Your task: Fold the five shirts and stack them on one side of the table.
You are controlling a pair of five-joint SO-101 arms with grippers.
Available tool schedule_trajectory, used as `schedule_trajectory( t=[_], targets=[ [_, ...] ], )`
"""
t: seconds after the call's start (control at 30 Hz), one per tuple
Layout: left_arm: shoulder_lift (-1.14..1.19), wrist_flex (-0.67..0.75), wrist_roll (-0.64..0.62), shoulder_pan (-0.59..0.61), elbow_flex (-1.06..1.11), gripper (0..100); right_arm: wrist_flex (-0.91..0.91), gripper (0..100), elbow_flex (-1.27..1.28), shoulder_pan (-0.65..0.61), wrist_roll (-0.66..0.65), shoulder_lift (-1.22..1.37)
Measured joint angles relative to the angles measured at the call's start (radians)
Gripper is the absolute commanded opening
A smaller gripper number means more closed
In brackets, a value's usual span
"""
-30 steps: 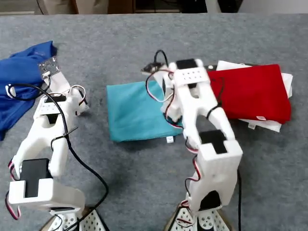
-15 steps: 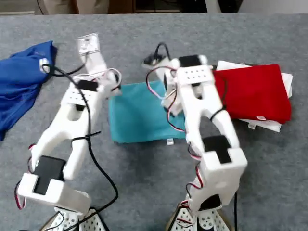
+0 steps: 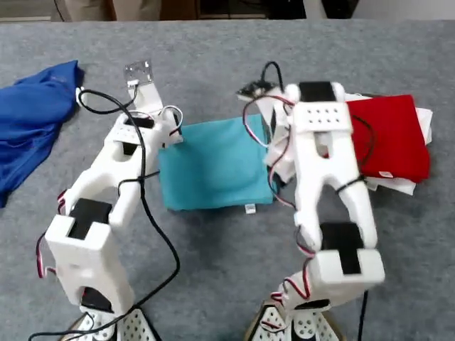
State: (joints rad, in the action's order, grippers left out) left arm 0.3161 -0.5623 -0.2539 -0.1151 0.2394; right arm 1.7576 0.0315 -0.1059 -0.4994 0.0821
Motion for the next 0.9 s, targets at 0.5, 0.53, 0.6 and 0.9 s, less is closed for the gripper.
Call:
schedule_trajectory(
  t=[0.5, 0.53, 0.6, 0.9],
  targets=[
    [0.037, -0.121, 0.0, 0.058, -0.115, 2, -0.244, 16.5, 0.539, 0.035, -0.21, -0.572],
    [0.037, -0.127, 0.0, 0.063, -0.121, 2, -0.269, 19.1, 0.549, 0.025, -0.164, -0.557],
    [0.037, -0.137, 0.0, 0.064, -0.123, 2, -0.322, 22.2, 0.552, -0.011, -0.035, -0.502],
    [0.094, -0.14, 0.0, 0.064, -0.155, 2, -0.46, 30.7, 0.307, -0.147, 0.502, -0.046]
  ],
)
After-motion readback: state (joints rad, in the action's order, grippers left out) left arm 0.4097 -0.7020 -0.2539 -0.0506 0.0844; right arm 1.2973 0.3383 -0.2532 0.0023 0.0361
